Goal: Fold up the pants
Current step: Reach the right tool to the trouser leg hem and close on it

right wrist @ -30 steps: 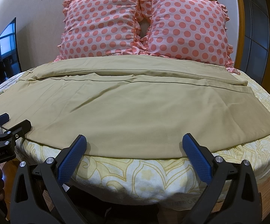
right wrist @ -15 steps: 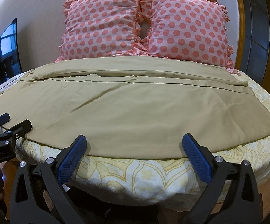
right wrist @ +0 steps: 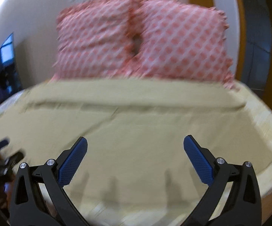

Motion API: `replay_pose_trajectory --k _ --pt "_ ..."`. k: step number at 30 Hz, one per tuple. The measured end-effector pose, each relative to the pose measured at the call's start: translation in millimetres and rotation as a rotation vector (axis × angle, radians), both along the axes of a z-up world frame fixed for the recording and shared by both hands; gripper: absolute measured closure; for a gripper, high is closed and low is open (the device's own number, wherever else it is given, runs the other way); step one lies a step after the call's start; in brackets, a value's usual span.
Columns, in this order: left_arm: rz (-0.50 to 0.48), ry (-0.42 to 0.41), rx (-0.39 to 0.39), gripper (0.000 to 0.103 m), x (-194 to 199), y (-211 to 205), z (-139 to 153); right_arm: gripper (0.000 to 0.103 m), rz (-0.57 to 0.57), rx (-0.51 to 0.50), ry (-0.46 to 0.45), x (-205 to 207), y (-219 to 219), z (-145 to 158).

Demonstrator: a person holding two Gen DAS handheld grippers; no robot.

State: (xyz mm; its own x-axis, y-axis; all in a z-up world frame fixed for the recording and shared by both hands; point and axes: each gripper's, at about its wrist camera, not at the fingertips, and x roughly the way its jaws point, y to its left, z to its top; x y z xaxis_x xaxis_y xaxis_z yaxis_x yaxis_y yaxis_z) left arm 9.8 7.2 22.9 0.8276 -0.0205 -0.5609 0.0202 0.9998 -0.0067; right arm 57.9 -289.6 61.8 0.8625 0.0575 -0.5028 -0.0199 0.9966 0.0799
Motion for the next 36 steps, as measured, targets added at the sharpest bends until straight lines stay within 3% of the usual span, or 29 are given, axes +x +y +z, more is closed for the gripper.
replay_pose_trajectory --k 3,7,8,10,13,16,19,20,24,28,29,36 --pt "0.024 -0.034 0.0 0.002 16 2 17 0.001 -0.1 0.046 0.046 62 -39 17" --pt "0.041 -0.054 -0.012 0.002 41 4 33 0.002 -0.285 0.072 0.152 158 -90 14" --pt "0.046 -0.053 -0.015 0.002 45 5 35 0.005 -0.344 0.091 0.19 187 -105 10" --pt "0.045 -0.05 -0.024 0.002 54 5 36 0.022 -0.429 0.125 0.249 231 -127 2" --pt "0.044 -0.045 -0.031 0.002 64 7 36 0.031 -0.56 0.182 0.333 292 -159 -14" --pt "0.043 -0.037 -0.028 0.002 71 7 33 0.032 -0.631 0.221 0.365 316 -175 -23" --pt "0.044 -0.022 -0.023 0.002 78 10 28 0.034 -0.696 0.161 0.425 343 -183 -37" --pt "0.044 -0.017 -0.024 0.002 80 10 26 0.034 -0.709 0.15 0.441 349 -184 -43" --pt "0.05 0.004 -0.031 0.002 85 15 20 0.062 -0.716 0.099 0.412 351 -187 -54" --pt "0.06 0.002 -0.038 0.002 82 20 19 0.093 -0.668 0.207 0.335 330 -203 -58" --pt "0.064 -0.001 -0.041 0.002 80 22 19 0.095 -0.64 0.271 0.295 317 -208 -57" --pt "0.1 -0.02 -0.062 0.002 67 32 26 0.097 -0.45 0.437 0.044 205 -207 -25"
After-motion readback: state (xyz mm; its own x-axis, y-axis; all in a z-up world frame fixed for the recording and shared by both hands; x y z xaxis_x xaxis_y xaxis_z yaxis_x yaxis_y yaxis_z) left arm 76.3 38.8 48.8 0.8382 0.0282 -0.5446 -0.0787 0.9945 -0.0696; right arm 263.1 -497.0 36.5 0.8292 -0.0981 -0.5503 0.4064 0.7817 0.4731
